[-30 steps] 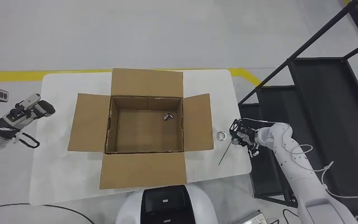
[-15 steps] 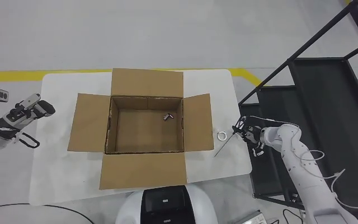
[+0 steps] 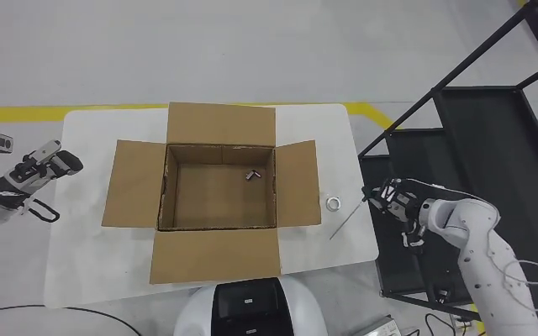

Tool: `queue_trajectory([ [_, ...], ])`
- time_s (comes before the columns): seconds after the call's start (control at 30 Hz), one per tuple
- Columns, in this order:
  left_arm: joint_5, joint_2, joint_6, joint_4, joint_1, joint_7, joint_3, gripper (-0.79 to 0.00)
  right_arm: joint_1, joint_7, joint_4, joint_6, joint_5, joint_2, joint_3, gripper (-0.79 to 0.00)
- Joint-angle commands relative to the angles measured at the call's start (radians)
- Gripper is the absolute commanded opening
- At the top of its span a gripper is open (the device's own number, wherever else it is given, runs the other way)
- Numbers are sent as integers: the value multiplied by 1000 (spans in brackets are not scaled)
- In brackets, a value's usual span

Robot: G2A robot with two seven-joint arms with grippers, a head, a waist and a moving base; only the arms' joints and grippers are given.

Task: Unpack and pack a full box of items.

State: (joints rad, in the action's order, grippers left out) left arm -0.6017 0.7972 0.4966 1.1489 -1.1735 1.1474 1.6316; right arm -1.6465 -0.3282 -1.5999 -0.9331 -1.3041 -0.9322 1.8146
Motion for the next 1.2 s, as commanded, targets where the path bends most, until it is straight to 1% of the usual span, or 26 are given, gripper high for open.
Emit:
queue_trajectory([
  [0.0, 0, 0, 0, 0, 0, 0, 0, 0, -23, -11, -15, 7, 93, 1, 48, -785],
  [0.1, 0, 0, 0, 0, 0, 0, 0, 0, -62, -23, -51, 7, 259, 3, 116, -785],
  [0.33, 0, 0, 0, 0, 0, 0, 0, 0, -156, -76, -200, 44, 555, 8, 241, -785],
  [0.43, 0, 0, 0, 0, 0, 0, 0, 0, -187, -113, -280, 68, 675, 10, 264, -785],
  [0.53, 0, 0, 0, 0, 0, 0, 0, 0, -192, -188, -373, 128, 732, 14, 241, -785],
  [0.63, 0, 0, 0, 0, 0, 0, 0, 0, -159, -260, -451, 212, 740, 18, 165, -785],
  [0.7, 0, 0, 0, 0, 0, 0, 0, 0, -118, -303, -491, 263, 724, 20, 82, -785],
  [0.8, 0, 0, 0, 0, 0, 0, 0, 0, -28, -349, -508, 351, 671, 20, -54, -785],
  [0.87, 0, 0, 0, 0, 0, 0, 0, 0, 38, -373, -503, 406, 616, 16, -158, -785],
  [0.93, 0, 0, 0, 0, 0, 0, 0, 0, 107, -381, -483, 439, 570, 11, -255, -785],
  [1.0, 0, 0, 0, 0, 0, 0, 0, 0, 173, -370, -457, 443, 526, 4, -345, -785],
  [1.17, 0, 0, 0, 0, 0, 0, 0, 0, 312, -364, -383, 521, 462, -19, -518, -785],
])
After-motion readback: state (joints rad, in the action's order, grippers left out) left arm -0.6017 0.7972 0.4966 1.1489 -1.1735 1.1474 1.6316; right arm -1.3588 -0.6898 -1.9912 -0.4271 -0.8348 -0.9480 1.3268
